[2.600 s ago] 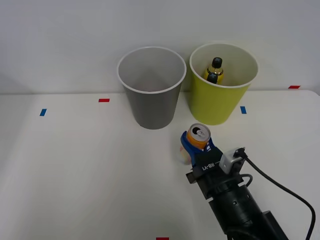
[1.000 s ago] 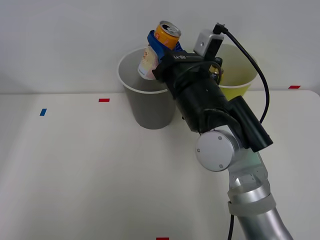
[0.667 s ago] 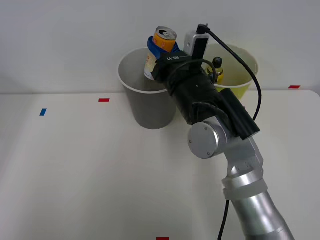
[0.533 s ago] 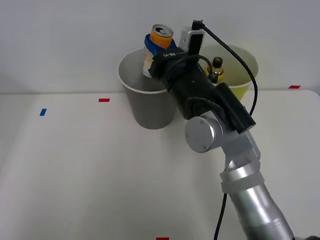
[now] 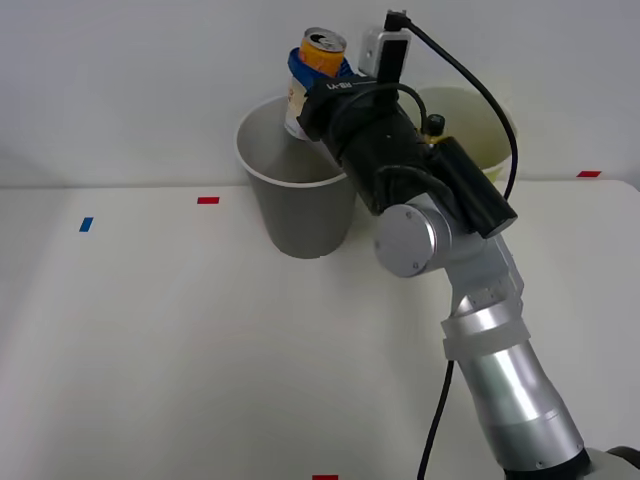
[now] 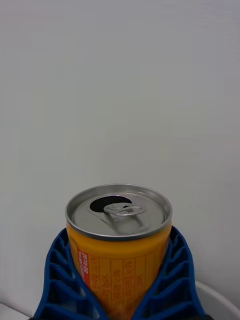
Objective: Put cans in the gray bin, plastic bottles in the light green bin
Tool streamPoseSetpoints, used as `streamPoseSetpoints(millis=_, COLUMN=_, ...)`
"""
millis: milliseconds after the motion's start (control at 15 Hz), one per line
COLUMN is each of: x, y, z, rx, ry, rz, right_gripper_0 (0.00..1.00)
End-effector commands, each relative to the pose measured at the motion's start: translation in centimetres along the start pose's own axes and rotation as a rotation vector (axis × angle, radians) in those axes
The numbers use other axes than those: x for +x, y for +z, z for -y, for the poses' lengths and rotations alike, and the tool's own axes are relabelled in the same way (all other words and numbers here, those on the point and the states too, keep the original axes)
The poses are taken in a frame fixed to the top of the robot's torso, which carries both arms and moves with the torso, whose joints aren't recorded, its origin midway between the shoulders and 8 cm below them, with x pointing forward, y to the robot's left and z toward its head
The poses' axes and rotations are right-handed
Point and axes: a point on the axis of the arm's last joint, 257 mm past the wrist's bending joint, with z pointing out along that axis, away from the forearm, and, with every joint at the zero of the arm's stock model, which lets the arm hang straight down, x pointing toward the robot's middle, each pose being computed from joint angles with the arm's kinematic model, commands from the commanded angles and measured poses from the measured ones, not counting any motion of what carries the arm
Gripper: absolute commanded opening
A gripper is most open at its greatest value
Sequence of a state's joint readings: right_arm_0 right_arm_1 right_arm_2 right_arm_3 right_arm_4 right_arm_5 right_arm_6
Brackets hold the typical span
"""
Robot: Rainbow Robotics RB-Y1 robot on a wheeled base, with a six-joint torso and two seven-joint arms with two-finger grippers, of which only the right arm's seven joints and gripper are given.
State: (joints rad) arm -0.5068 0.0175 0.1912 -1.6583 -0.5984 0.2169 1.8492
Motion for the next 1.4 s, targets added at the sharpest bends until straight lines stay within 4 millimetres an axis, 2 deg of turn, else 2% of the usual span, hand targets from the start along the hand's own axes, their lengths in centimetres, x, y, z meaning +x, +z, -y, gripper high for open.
streamPoseSetpoints(millis=67, x=-0.1, y=0.2, z=-0.5, rx=-0.011, ry=-0.006, rz=-0.003, right_gripper_0=0.0)
streamPoseSetpoints(millis=333, x=0.1, y=0.2, z=-0.7, rx=-0.015, ry=-0.007, rz=-0.006, right_gripper_0=0.0)
streamPoseSetpoints(millis=400, x=0.1, y=0.2, z=-0.7, rx=-0.015, ry=-0.003, rz=-0.006, right_gripper_0=0.3)
streamPoseSetpoints(millis=467, x=0.1, y=0.2, z=-0.7, rx=-0.015, ry=0.0, rz=-0.006, right_gripper_0=0.55)
streamPoseSetpoints(millis=533, x=0.2, y=0.2, z=-0.7, rx=-0.015, ry=0.01, rz=-0.009, right_gripper_0=0.69)
streamPoseSetpoints(millis=667, x=1.3, y=0.2, z=-0.6, rx=-0.016, ry=0.066, rz=-0.024, right_gripper_0=0.83)
streamPoseSetpoints(millis=867, x=0.9, y=0.3, z=-0.4, rx=-0.008, ry=0.052, rz=-0.003, right_gripper_0=0.87)
streamPoseSetpoints(millis=1400, x=0.8, y=0.2, z=-0.9, rx=-0.013, ry=0.011, rz=0.008, right_gripper_0=0.87)
